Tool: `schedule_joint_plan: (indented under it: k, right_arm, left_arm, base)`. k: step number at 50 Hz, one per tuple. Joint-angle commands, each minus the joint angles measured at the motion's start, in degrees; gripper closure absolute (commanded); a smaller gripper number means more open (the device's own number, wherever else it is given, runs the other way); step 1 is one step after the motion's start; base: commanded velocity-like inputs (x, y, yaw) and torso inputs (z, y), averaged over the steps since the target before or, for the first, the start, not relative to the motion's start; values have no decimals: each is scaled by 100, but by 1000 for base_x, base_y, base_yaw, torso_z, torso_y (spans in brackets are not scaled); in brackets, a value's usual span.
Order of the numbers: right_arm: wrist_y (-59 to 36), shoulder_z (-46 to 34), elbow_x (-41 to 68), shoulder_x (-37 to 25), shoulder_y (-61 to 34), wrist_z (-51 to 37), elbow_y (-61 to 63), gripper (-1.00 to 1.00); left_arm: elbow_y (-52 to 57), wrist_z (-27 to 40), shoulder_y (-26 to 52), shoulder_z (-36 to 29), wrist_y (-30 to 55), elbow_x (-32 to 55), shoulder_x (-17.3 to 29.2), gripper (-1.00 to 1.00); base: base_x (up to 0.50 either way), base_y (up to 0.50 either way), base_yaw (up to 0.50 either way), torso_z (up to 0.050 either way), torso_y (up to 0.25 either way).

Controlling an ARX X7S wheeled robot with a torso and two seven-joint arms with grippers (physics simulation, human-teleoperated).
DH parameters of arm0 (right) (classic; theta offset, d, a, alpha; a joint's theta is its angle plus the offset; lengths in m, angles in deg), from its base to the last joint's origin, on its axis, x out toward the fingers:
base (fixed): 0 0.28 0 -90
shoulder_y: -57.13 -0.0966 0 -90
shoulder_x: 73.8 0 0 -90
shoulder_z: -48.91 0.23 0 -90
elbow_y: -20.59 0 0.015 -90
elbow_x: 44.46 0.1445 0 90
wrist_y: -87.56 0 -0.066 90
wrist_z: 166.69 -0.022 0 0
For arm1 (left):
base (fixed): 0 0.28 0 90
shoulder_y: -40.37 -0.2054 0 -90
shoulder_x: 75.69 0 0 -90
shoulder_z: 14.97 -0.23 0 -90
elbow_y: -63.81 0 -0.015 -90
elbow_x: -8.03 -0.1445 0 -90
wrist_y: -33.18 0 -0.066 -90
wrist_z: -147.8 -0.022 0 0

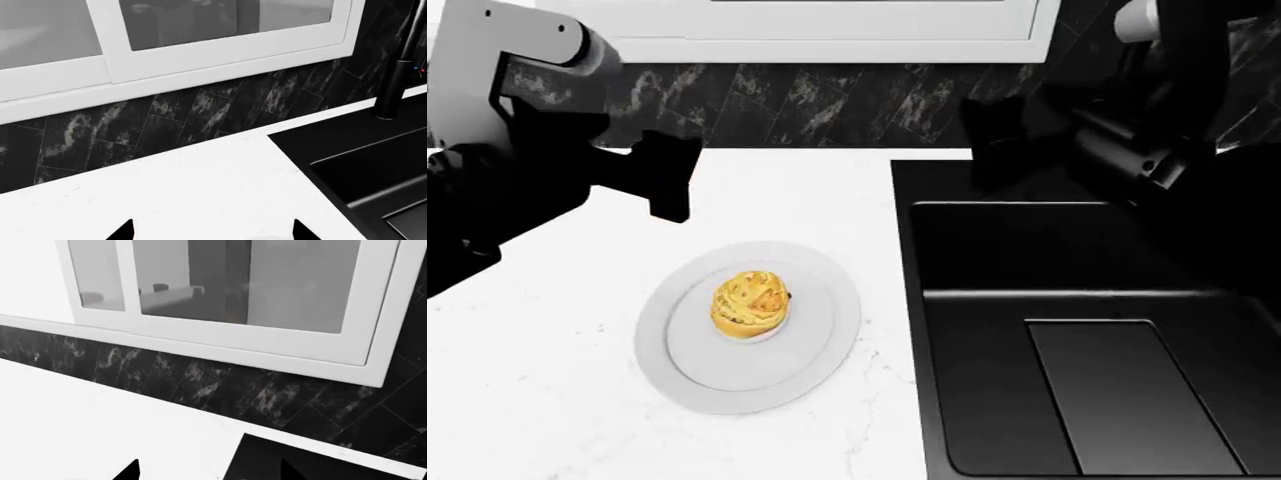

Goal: Place the pastries on the plates.

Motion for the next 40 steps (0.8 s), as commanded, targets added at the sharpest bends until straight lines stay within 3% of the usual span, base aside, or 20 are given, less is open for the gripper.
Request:
schedule_joint_plan:
  k: [1,17,34,40]
  right_arm:
    - [-193,89,179,-63,-385,-142,80,-100]
    - [-423,381,664,-555,-733,-347,546,-100]
    - [-845,548,1073,-978,-1337,-435,616,-100]
    - [-1086,563,1219,-962,-1828,-510,488,-100]
  left_arm:
    - [-19,393,299,96,206,427,35,-100]
    - [128,882,730,223,451,1091,397,-100]
    - [-92,1527,1820,-5,822,1951,671,-100]
    - [-243,1329,2113,-136,938,1767,657,-100]
  base:
    - [0,0,0,0,0]
    - [0,0,0,0,0]
    - [0,0,0,0,0]
    - [0,0,0,0,0]
